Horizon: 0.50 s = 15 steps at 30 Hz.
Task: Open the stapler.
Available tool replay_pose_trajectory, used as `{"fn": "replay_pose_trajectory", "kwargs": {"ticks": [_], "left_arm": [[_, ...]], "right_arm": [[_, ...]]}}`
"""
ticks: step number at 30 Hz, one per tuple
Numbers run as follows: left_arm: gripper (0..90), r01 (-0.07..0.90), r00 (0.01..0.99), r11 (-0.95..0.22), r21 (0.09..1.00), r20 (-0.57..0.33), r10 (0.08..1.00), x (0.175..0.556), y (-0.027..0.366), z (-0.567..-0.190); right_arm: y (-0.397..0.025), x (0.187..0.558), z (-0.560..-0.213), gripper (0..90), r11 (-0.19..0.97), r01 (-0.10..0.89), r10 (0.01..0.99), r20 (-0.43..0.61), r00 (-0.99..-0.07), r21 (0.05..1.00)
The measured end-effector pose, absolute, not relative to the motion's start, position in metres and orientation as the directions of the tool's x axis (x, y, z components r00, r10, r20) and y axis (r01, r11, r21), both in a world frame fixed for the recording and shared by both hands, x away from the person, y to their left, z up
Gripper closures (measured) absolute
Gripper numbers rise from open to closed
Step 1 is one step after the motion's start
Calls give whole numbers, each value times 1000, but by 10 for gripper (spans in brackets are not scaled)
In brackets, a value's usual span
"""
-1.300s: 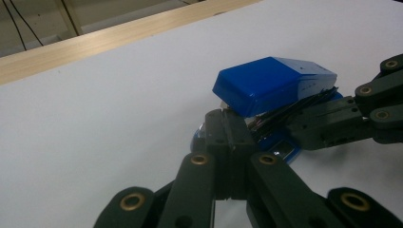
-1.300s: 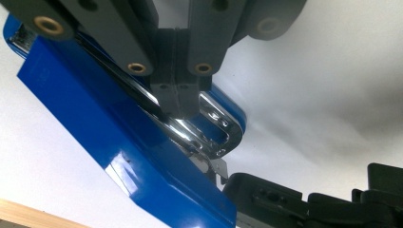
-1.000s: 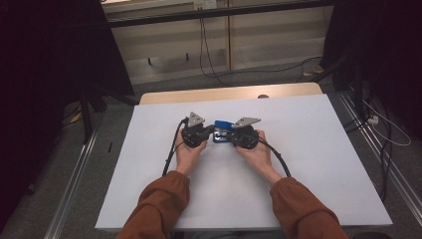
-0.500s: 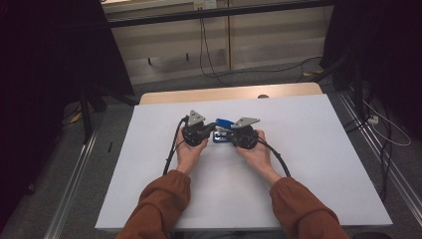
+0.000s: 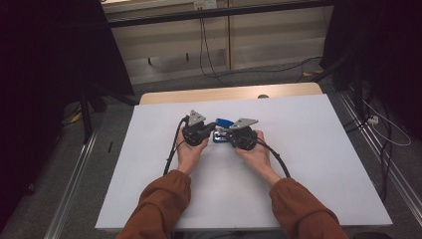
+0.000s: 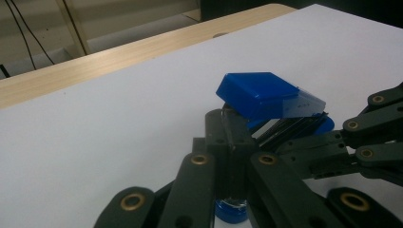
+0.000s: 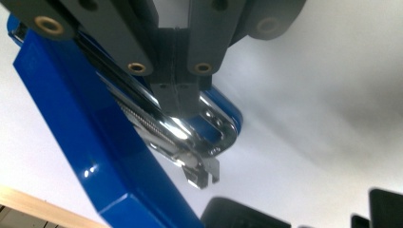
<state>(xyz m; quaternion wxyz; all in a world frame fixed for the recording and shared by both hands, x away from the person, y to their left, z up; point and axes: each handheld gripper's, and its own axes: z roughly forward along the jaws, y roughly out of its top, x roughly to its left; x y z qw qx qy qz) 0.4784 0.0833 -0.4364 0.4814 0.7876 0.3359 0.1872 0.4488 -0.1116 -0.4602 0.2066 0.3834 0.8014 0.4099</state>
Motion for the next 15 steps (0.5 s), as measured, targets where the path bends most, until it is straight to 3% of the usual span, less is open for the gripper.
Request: {"fn": "replay_pose_trajectory", "kwargs": {"ticks": [15], "left_arm": [[900,357,702,-297,886,-44,711,479,83,-437]], "right_arm": [[-99,451,-451,900,304,411,791,13,-612,860]]}}
